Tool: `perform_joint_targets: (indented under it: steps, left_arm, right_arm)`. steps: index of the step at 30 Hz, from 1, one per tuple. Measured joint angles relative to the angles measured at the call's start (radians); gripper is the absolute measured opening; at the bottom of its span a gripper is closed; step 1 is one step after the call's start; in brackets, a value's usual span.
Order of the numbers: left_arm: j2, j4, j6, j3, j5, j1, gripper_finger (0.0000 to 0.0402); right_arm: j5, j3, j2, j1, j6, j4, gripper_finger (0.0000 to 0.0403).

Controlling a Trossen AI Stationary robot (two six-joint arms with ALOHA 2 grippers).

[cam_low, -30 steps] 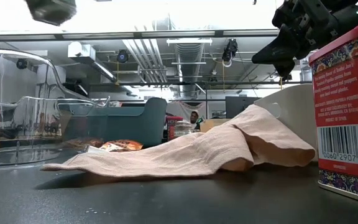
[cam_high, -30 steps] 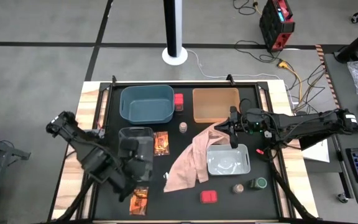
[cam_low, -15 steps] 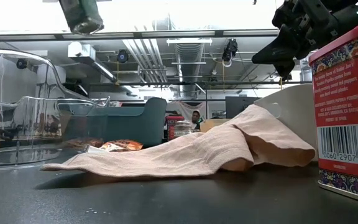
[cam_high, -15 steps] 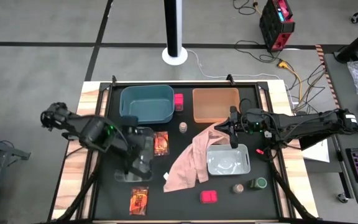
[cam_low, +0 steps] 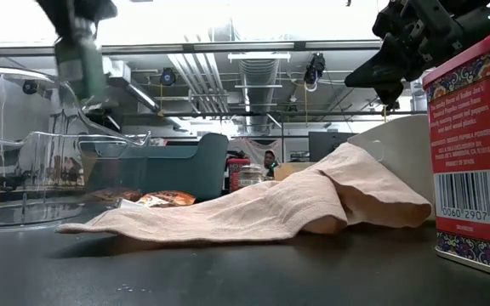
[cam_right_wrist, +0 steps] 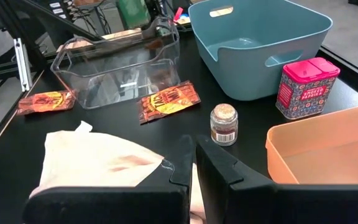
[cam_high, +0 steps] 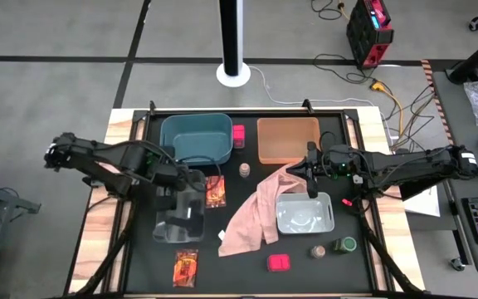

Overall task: Sort spices by type
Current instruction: Put the left green seasoning bottle into the transparent bin

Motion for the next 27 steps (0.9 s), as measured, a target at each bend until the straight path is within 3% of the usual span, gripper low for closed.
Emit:
perform_joint_targets:
  steps: [11,27]
  left_arm:
    - [-0.009,0.178,0.007,-0.228,0.093,0.023,0.0185]
    - [0.029,0.265,0.072,-0.310,0.142,0.100,0.0185]
  right_arm:
    - [0.000,0.000,0.000,0.000,0.003,0.000,0.0013]
    - [0.000,-0.001,0.000,0.000,0.003,-0.001,0.0013]
